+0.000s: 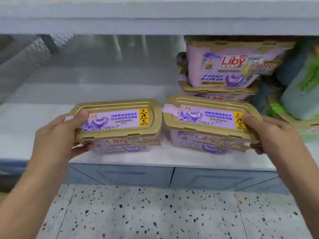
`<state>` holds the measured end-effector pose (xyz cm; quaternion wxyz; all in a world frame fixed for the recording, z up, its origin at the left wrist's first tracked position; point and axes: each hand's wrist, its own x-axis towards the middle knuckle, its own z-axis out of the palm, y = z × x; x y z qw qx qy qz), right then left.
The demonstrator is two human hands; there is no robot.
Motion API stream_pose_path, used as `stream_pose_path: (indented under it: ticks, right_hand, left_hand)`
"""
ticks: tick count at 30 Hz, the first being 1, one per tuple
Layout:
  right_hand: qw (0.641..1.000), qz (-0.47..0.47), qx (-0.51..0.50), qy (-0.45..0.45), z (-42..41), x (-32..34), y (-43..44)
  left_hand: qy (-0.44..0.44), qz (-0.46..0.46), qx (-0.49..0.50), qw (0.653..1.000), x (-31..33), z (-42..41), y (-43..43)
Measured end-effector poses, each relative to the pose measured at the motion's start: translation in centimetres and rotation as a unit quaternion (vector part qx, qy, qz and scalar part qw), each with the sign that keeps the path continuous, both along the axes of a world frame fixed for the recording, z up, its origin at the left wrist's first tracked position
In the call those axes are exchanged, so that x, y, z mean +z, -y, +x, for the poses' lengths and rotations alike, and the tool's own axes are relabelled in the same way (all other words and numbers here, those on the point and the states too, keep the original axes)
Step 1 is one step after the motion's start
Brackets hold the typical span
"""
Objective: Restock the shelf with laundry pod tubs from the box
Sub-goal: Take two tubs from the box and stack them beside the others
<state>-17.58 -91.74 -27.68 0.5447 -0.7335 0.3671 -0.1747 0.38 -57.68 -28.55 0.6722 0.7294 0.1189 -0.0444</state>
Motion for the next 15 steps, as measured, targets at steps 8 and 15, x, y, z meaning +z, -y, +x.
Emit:
stream_pose_path:
  ticks: [8, 15]
  right_hand:
    - [0.968, 0.145, 0.059, 0.196, 0.9, -3.3, -0.2]
    - [0.957, 0.057, 0.189, 0.211, -0.9, -6.7, -0.4]
  left_hand:
    - [0.039, -0.13, -0.054, 0.989, -1.4, -1.7, 0.7]
    - [0.092, 0.082, -0.233, 0.965, -2.9, -2.8, -2.1]
